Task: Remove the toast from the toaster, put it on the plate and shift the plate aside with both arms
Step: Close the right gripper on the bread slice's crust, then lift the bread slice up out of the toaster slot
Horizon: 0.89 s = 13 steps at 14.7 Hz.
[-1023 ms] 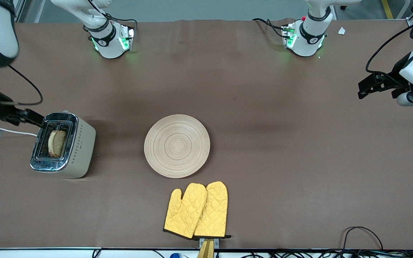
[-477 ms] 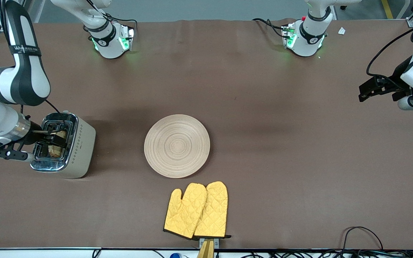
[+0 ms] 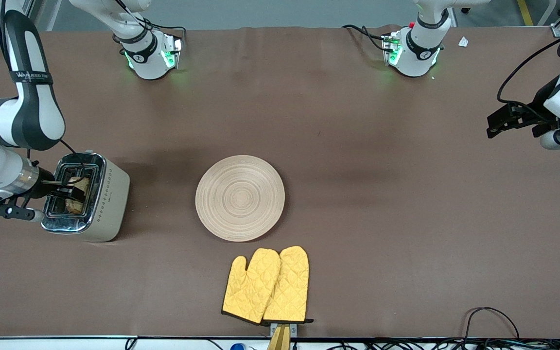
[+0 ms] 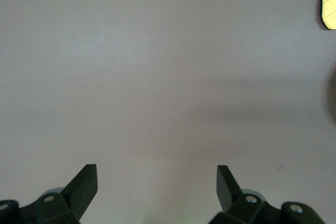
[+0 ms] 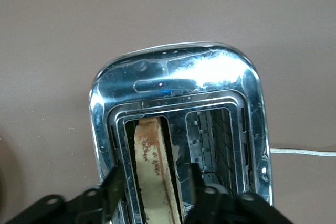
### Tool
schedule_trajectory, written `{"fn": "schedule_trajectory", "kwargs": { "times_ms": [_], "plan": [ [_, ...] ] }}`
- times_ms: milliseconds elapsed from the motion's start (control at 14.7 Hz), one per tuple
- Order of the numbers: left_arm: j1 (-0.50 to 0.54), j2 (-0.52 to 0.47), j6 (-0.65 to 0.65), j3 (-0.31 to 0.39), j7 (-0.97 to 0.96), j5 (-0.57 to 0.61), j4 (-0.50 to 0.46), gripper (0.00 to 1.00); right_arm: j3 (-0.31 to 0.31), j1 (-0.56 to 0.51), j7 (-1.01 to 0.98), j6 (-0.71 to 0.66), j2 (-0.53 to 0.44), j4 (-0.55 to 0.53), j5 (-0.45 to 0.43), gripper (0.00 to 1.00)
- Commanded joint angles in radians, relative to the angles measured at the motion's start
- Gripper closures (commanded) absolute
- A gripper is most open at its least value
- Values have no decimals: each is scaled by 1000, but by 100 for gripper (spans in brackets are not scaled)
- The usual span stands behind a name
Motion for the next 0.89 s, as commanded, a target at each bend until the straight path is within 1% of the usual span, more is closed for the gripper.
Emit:
{"fn": "schedule_trajectory", "kwargs": {
  "times_ms": [0, 273, 409, 477, 682, 750, 818],
  "plan": [
    [2, 6, -7, 0, 11, 11, 21, 0, 11, -14, -5, -3, -4, -1, -2, 98],
    [2, 8, -7, -1, 10, 5, 21, 0, 11, -2, -2, -6, -8, 16, -2, 98],
    [2, 8, -7, -1, 10, 3, 21, 0, 13, -4, 3, -29, -20, 57, 0, 98],
    [2, 8, -7, -1, 10, 3, 21, 0, 13, -4, 1, -73, -28, 109, 0, 99],
    [2, 8, -7, 0, 10, 2, 21, 0, 17, -4, 3, -347, -34, 314, 3, 98],
    [2, 8, -7, -1, 10, 2, 21, 0, 26, 7, 13, -410, -42, 371, 12, 98],
    [2, 8, -7, 0, 10, 2, 21, 0, 40, 21, 22, -435, -60, 393, 49, 98]
  ]
}}
